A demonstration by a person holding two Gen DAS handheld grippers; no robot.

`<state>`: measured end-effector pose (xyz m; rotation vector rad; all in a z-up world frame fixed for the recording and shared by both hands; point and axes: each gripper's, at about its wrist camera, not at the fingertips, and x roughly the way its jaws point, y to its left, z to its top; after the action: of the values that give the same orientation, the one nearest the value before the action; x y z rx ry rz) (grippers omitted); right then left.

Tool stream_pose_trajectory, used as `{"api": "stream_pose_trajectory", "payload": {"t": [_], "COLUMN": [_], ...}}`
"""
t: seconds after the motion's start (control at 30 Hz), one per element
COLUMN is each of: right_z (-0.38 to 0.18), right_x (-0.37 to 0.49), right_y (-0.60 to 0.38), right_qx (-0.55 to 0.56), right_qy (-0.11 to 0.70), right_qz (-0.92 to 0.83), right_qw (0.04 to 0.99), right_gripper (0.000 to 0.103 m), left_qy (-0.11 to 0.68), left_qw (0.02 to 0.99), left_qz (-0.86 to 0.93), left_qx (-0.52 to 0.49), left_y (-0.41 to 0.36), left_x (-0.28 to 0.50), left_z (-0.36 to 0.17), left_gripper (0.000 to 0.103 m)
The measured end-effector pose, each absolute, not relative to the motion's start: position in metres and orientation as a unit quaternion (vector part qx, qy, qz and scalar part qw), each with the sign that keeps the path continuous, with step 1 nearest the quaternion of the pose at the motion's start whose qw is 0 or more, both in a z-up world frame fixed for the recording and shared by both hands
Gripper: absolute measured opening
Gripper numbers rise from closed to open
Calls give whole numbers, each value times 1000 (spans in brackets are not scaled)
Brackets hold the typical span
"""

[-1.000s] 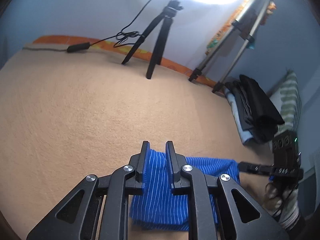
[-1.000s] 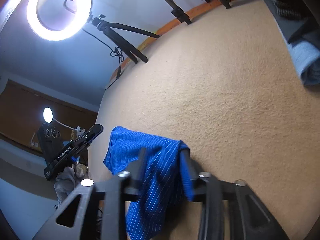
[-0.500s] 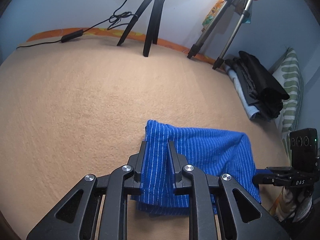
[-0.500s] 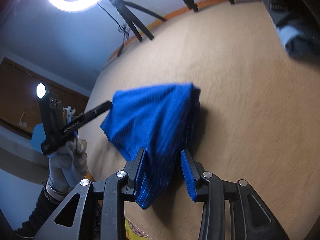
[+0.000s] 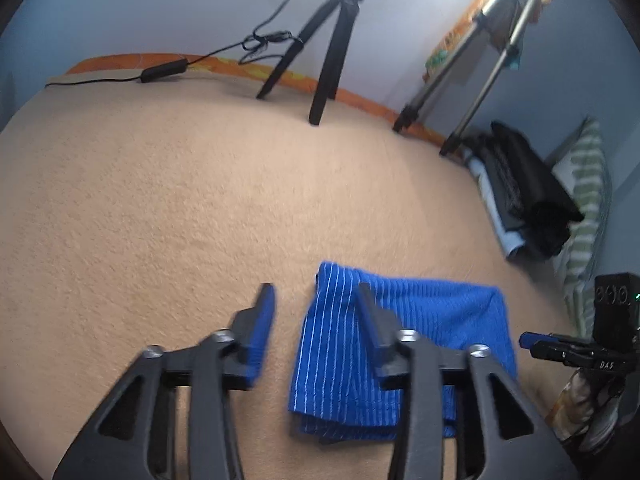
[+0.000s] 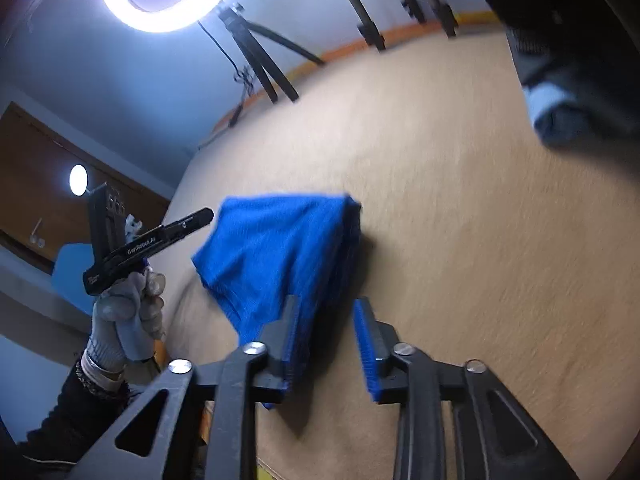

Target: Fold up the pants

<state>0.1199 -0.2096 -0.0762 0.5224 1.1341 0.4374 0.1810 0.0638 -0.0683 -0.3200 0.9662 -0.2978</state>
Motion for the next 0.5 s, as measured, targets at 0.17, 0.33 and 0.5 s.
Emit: {"api": "stream_pose_trajectory", "payload": {"t": [0.17, 0.33, 0.5], "right_z": [-72, -87, -94], "right_x": [131, 144, 148], "right_y": [-203, -199, -195], "right_qx": [246, 254, 244], "right_qy": [502, 517, 520], "right_qz": [203, 185, 187], "right_qw": [804, 796, 797], "right_gripper": [69, 69, 70], "left_qy": [473, 487, 481], "left_qw": [846, 838, 843], "left_qz": [-168, -171, -181], "left_qx": [-178, -178, -162], "left_y": [66, 63, 60], "left_x": [187, 188, 182], "left_z": [-75, -90, -91], "left_gripper": [55, 55, 55]}}
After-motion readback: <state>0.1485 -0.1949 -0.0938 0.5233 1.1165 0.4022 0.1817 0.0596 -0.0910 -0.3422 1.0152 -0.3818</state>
